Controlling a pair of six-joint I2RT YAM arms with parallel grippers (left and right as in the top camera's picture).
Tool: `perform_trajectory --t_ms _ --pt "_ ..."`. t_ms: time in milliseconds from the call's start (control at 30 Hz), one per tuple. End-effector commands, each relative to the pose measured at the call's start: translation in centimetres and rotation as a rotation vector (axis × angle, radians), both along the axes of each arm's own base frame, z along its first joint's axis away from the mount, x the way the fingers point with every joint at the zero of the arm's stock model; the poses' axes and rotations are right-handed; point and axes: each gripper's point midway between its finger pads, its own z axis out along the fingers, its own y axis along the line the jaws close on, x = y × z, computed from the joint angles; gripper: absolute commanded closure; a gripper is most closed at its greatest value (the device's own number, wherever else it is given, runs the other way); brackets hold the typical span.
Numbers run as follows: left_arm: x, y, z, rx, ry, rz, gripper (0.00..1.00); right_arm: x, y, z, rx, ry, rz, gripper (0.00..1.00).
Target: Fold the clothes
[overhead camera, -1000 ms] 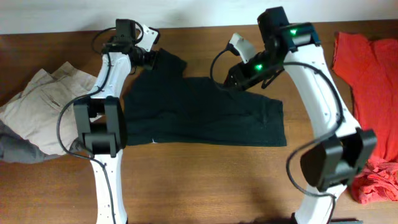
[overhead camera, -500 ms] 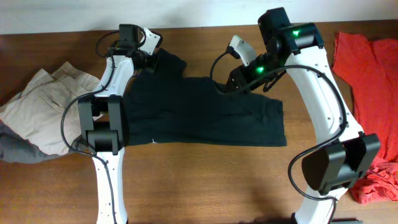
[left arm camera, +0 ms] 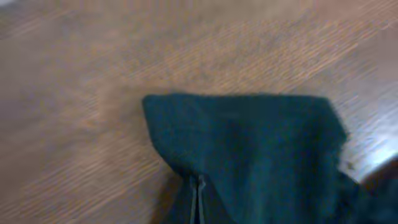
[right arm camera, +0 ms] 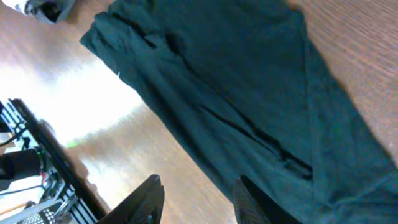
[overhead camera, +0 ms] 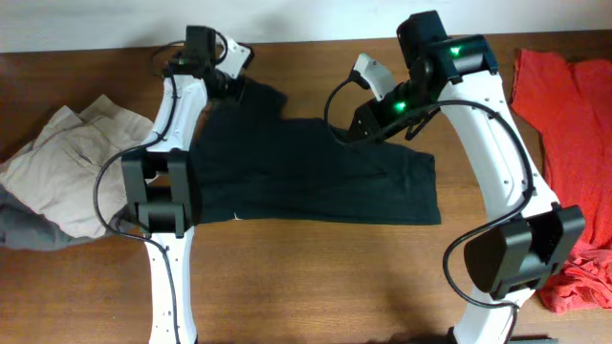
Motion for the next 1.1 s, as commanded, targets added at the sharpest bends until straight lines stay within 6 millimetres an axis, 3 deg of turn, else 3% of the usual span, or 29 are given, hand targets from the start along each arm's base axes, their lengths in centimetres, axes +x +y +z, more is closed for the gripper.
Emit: perform_trajectory --t_ms 0,133,267,700,767,1067 --pt "0.6 0.6 3.2 0.032 -0.031 0.008 1.0 0.1 -0.2 0.5 -0.021 -0.035 0.009 0.59" --pt "-1.4 0.7 4.0 0.039 0.051 0.006 1.0 0.2 -0.3 0.5 -0.024 -0.039 0.009 0.59" --pt "-6.0 0.9 3.7 0.056 0.244 0.0 1.0 0.3 -0.2 0.5 -0.022 -0.047 0.008 0.59" --pt "-15.0 1.6 3.1 0.087 0.621 -0.008 1.0 0.4 -0.2 0.5 -0.021 -0.05 0.009 0.59" --pt "-15.8 1.7 3.2 0.09 0.658 -0.008 1.0 0.4 -0.2 0.5 -0.021 -0.05 0.009 0.59" --pt "-16.0 0.8 3.4 0.044 0.694 0.086 0.96 0.4 -0.2 0.5 -0.021 -0.05 0.008 0.59"
